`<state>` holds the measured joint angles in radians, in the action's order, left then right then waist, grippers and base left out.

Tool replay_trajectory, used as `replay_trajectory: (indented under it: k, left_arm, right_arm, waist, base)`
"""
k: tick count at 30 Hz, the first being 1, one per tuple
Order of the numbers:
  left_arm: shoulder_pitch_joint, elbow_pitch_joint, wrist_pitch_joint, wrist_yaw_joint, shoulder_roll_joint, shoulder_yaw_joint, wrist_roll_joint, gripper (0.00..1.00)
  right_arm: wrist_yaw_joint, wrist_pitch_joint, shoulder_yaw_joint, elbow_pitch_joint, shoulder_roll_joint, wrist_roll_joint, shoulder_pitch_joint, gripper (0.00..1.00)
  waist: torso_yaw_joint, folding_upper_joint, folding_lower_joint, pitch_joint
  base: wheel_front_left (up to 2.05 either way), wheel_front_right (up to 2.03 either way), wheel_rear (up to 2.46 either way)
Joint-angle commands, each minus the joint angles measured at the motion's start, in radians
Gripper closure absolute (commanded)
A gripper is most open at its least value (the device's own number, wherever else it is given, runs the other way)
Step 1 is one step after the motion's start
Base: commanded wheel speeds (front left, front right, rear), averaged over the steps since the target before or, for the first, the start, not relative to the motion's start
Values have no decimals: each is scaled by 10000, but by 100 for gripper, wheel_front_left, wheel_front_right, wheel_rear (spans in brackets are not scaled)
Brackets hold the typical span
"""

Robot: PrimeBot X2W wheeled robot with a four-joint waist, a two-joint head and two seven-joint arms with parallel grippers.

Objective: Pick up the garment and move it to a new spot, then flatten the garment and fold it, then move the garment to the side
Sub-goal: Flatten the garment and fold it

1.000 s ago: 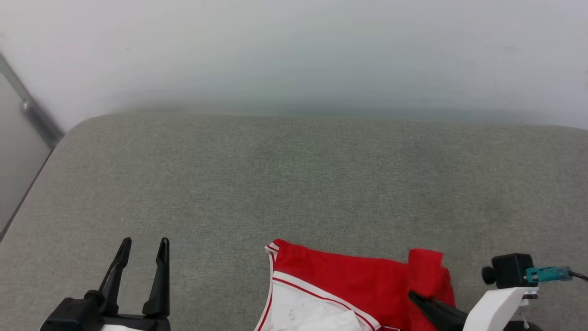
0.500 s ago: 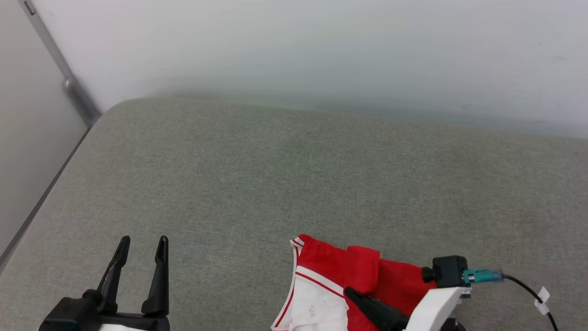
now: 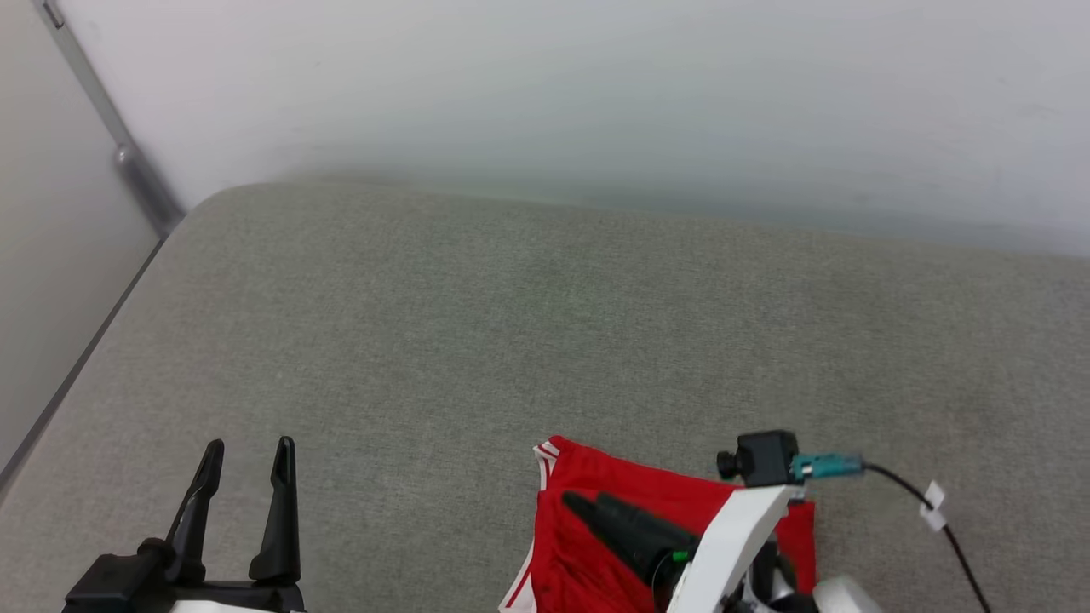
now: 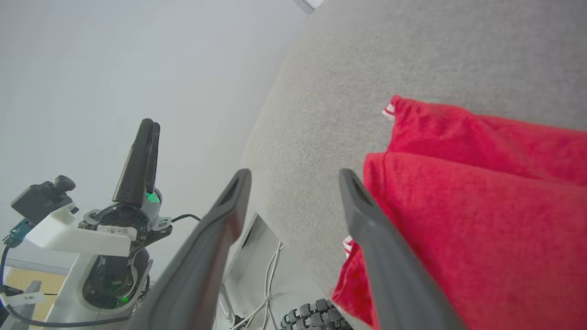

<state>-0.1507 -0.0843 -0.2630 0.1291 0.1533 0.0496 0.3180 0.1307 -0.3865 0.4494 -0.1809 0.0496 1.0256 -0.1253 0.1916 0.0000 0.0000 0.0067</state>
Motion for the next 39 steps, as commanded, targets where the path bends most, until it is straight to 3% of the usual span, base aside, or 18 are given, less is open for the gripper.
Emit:
replay_trajectory:
  k: [1, 7, 8, 12, 17, 20, 21, 26, 30, 39]
  left_arm:
    - [-48, 3, -21, 15, 39, 7, 3, 0]
    - [14, -64, -21, 15, 56, -149, 27, 0]
    - [14, -64, -21, 15, 56, -149, 27, 0]
    - [138, -81, -21, 15, 54, -248, 30, 0]
    - [234, -91, -21, 15, 29, -303, 39, 0]
    - [265, -113, -21, 16, 9, -359, 60, 0]
    - [282, -121, -21, 16, -8, -411, 105, 0]
    - [299, -134, -22, 16, 40, -594, 126, 0]
    - [209, -191, -21, 16, 95, -695, 223, 0]
    - [-65, -414, -21, 16, 169, -848, 154, 0]
  right_arm:
    - [-1, 71, -225, 160, 11, -318, -297, 0]
    - [-1, -210, -1406, 995, 65, -3589, -812, 0]
    - [-1, -210, -1406, 995, 65, -3589, -812, 0]
    - [-1, -128, -1855, 1839, 722, -5599, -1050, 0]
    - [-2, 879, -2417, 2476, 1789, -7289, -1032, 0]
    - [-1, 1578, -2944, 2588, 2104, -7976, -669, 0]
    - [-5, 1956, -3577, 2626, 2106, -8274, -377, 0]
    - [-2, 2854, -4689, 2898, 1807, -8601, 428, 0]
    - [-2, 3419, -5342, 3193, 1139, -8074, 1224, 0]
    - [-2, 4391, -5262, 3632, 477, -8240, 2072, 0]
  waist:
    - [-145, 0, 0, -56]
    - [-535, 0, 0, -55]
    - [-535, 0, 0, -55]
    - [-760, 0, 0, -6]
    - [-981, 0, 0, 32]
    - [-1100, 0, 0, 60]
    - [-1149, 0, 0, 96]
    - [-1187, 0, 0, 120]
    - [-1283, 0, 0, 111]
    - [-1481, 0, 0, 88]
  base:
    - [0, 0, 0]
    - [0, 0, 0]
    - [0, 0, 0]
    - [0, 0, 0]
    - [0, 0, 0]
    - [0, 0, 0]
    - [0, 0, 0]
    - [0, 0, 0]
    - [0, 0, 0]
    - [0, 0, 0]
